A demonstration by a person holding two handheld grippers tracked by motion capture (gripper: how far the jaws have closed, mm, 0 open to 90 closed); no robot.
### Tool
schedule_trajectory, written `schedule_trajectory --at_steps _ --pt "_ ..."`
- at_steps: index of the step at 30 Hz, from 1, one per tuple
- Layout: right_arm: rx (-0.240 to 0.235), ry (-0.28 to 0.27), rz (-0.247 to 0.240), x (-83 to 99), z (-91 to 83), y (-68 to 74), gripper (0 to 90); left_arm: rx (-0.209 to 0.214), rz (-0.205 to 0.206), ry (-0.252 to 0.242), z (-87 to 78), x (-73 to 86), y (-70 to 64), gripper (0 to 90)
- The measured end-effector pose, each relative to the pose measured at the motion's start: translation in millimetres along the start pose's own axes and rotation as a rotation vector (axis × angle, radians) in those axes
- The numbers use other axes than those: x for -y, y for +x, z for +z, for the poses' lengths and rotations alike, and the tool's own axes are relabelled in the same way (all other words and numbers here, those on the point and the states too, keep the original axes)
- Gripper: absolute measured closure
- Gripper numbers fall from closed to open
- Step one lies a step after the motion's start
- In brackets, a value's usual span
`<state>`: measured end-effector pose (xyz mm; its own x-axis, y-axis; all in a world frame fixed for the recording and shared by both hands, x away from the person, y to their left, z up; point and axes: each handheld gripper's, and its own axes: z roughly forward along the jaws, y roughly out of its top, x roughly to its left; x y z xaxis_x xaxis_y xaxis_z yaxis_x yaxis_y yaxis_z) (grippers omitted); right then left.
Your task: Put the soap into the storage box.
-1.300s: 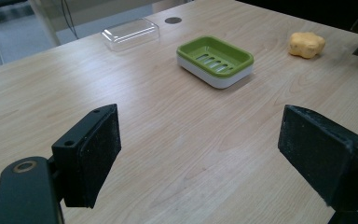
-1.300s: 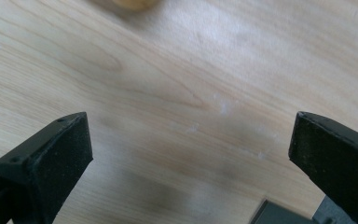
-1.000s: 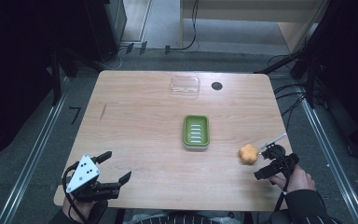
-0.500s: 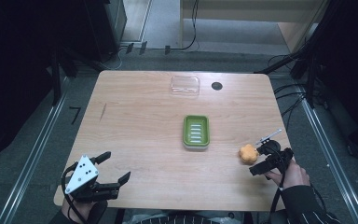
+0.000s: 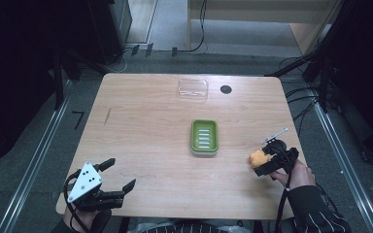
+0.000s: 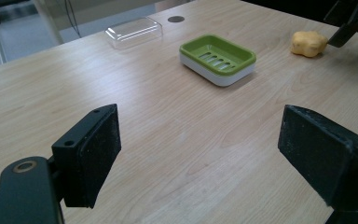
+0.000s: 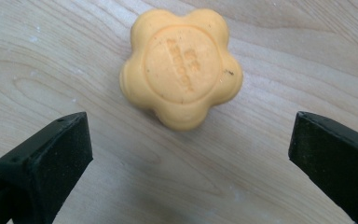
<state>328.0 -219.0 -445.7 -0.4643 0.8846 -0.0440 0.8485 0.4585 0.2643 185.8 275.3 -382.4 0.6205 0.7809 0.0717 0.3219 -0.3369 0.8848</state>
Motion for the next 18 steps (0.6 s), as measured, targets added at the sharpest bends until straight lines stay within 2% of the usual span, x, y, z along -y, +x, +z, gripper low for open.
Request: schedule_trajectory --at_steps 10,18 --pt "-0.007 0.009 -0.017 -10.6 5.2 -1.1 0.0 -0.001 -0.002 0.001 -0.3 0.0 0.4 13.6" --pt "-0.016 0.030 -0.053 -18.8 10.2 -0.8 0.0 0.001 0.000 0.002 -0.1 -0.1 0.3 13.6"
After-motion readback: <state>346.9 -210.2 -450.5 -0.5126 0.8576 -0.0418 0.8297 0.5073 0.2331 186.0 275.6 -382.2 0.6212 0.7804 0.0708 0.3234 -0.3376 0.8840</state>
